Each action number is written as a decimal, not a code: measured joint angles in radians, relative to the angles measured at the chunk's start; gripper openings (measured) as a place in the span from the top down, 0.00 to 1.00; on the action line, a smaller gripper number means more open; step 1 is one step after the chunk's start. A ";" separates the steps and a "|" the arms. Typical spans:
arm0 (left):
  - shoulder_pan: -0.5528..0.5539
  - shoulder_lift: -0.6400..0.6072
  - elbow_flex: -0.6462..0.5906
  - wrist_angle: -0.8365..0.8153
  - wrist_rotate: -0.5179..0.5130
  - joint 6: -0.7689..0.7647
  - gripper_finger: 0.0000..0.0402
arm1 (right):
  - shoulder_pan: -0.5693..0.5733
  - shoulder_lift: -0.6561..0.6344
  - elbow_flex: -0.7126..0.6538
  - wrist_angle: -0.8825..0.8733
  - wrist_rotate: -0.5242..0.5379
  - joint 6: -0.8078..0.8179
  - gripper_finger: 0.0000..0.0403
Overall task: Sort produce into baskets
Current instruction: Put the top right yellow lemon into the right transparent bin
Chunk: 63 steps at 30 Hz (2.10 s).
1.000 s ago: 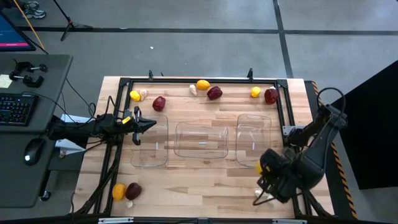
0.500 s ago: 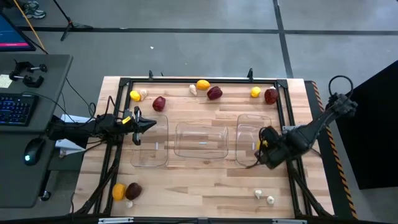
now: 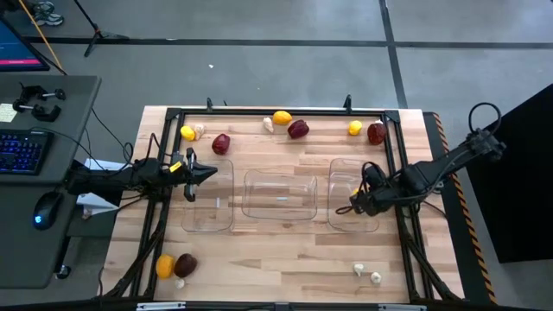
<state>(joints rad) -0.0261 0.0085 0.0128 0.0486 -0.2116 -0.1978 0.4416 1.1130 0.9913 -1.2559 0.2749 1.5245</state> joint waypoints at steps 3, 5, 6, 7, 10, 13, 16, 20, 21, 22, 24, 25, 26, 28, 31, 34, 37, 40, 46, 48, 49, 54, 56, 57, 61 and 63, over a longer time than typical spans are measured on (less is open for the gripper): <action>0.000 0.000 0.000 0.000 0.000 0.000 1.00 | -0.030 -0.001 0.000 -0.001 -0.011 -0.030 0.32; 0.000 0.000 0.000 0.000 0.000 0.000 1.00 | -0.058 -0.009 0.001 -0.001 -0.022 -0.050 0.29; 0.000 0.000 0.000 0.000 0.000 0.000 1.00 | -0.079 -0.014 0.005 -0.004 -0.019 -0.047 0.27; 0.000 0.000 0.000 0.000 0.000 0.000 1.00 | -0.106 -0.021 0.012 -0.004 0.006 -0.043 0.27; 0.000 0.000 0.000 0.000 0.000 0.000 1.00 | -0.222 -0.043 0.043 0.001 0.147 -0.092 0.27; 0.000 0.000 0.000 0.000 0.000 0.000 1.00 | -0.389 -0.048 0.058 0.030 0.218 -0.217 0.27; 0.000 0.000 0.000 0.000 0.000 0.000 1.00 | -0.579 -0.031 0.058 0.118 0.220 -0.350 0.27; 0.000 0.000 0.000 0.000 0.000 0.000 1.00 | -0.823 0.031 0.058 0.220 0.218 -0.482 0.27; 0.000 0.000 0.000 0.000 0.000 0.000 1.00 | -0.881 0.053 0.058 0.241 0.217 -0.501 0.27; 0.000 0.000 0.000 0.000 0.000 0.000 1.00 | -0.936 0.076 0.058 0.263 0.211 -0.514 0.27; 0.000 0.000 0.000 0.000 0.000 0.000 1.00 | -1.032 0.132 0.058 0.318 0.183 -0.521 0.27; 0.000 0.000 0.000 0.000 0.000 0.000 1.00 | -1.071 0.161 0.058 0.348 0.162 -0.520 0.27; 0.000 0.000 0.000 0.000 0.000 0.000 1.00 | -1.109 0.191 0.058 0.382 0.145 -0.521 0.27; 0.000 0.000 0.000 0.000 0.000 0.000 1.00 | -1.168 0.257 0.058 0.435 0.120 -0.517 0.27; 0.000 0.000 0.000 0.000 0.000 0.000 1.00 | -1.230 0.360 0.058 0.445 0.083 -0.458 0.27; 0.000 0.000 0.000 0.000 0.000 0.000 1.00 | -1.262 0.452 0.058 0.451 0.073 -0.409 0.27; 0.000 0.000 0.000 0.000 0.000 0.000 1.00 | -1.283 0.523 0.058 0.490 0.044 -0.379 0.27; 0.000 0.000 0.000 0.000 0.000 0.000 1.00 | -1.298 0.572 0.058 0.542 0.051 -0.360 0.27; 0.000 0.000 0.000 0.000 0.000 0.000 1.00 | -1.335 0.637 0.058 0.584 0.065 -0.371 0.27; 0.000 0.000 0.000 0.000 0.000 0.000 1.00 | -1.347 0.662 0.058 0.588 0.059 -0.381 0.27; 0.000 0.000 0.000 0.000 0.000 0.000 1.00 | -1.353 0.674 0.058 0.593 0.054 -0.384 0.27; 0.000 0.000 0.000 0.000 0.000 0.000 1.00 | -1.371 0.695 0.058 0.640 0.055 -0.467 0.27; 0.000 0.000 0.000 0.000 0.000 0.000 1.00 | -1.379 0.695 0.058 0.668 0.057 -0.526 0.27; 0.000 0.000 0.000 0.000 0.000 0.000 1.00 | -1.383 0.695 0.058 0.673 0.051 -0.561 0.28; 0.000 0.000 0.000 0.000 0.000 0.000 1.00 | -1.398 0.695 0.061 0.672 0.004 -0.676 0.38; 0.000 0.000 0.000 0.000 0.000 0.000 1.00 | -1.399 0.694 0.062 0.666 -0.023 -0.724 0.46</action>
<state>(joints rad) -0.0257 0.0082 0.0126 0.0486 -0.2115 -0.1982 -0.9572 1.8065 1.0534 -0.5900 0.2522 0.8008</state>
